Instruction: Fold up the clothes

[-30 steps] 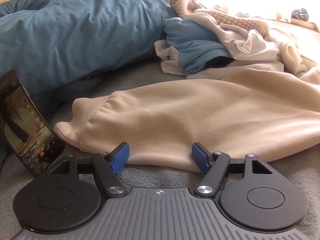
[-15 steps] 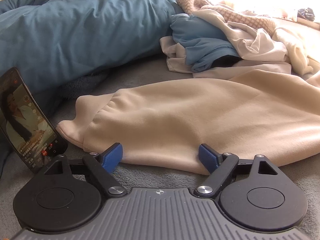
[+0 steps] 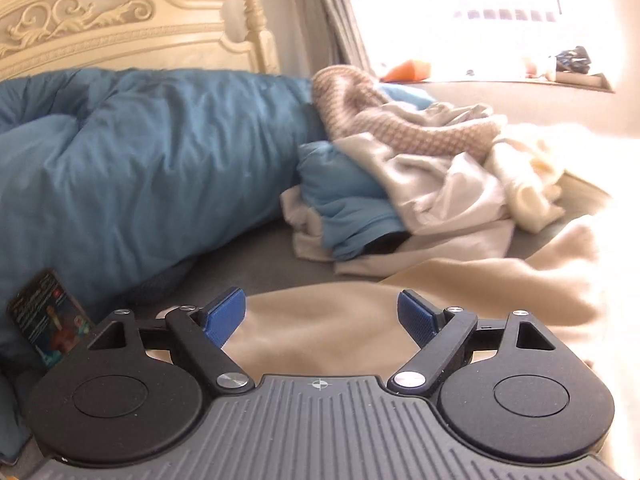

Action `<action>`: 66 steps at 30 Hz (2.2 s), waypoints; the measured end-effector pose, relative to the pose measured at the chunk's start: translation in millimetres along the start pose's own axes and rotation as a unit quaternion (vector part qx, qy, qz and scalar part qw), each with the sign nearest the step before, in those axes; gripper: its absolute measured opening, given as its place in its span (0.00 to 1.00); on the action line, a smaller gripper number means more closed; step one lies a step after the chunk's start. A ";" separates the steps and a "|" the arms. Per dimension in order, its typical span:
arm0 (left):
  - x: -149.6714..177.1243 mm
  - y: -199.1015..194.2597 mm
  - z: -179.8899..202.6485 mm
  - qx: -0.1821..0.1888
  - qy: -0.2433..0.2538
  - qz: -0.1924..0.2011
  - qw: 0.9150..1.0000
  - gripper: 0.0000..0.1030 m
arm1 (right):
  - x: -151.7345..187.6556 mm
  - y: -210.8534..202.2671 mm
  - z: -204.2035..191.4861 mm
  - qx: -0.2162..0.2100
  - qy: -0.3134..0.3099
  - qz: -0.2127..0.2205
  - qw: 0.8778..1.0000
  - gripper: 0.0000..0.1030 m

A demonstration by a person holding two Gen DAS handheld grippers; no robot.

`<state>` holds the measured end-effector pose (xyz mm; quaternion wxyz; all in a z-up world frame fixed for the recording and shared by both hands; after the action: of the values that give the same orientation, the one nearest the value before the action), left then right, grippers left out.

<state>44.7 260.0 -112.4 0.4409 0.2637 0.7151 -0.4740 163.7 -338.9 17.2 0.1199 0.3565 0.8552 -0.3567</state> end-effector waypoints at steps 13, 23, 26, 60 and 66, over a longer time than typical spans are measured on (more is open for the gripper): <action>29.0 -90.5 237.5 0.345 0.139 -0.116 0.921 0.77 | 103.4 -118.6 180.8 0.167 0.101 0.025 0.980 0.38; 84.0 -140.0 283.0 0.373 0.238 -0.102 0.891 0.64 | 163.9 -60.0 165.6 0.341 -0.387 -0.028 0.856 0.37; 91.4 -150.0 290.0 0.374 0.263 -0.095 0.884 0.63 | 177.8 -35.4 170.8 0.357 -0.474 -0.058 0.803 0.36; 117.9 -124.7 300.8 0.401 0.219 -0.171 0.873 0.61 | 145.7 -89.2 73.1 -0.032 -0.239 0.076 0.968 0.15; 116.0 -115.3 289.5 0.410 0.171 -0.200 0.873 0.61 | 244.0 -39.3 14.2 -0.111 -0.364 -0.108 0.919 0.15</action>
<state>8.5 -55.8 -210.1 0.0599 0.3490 0.5578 -0.7506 -39.3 -240.2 -84.5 0.4220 0.0920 0.8200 -0.3756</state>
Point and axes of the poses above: each gripper's, at about its wrist camera, not at the fingertips, and y roughly the way its jaws point, z to its right, x to its underside, the point moved 5 cm from there along y, roughly the way its jaws point, and after that the axes turned 2 degrees about -y, right-handed, at the moved point
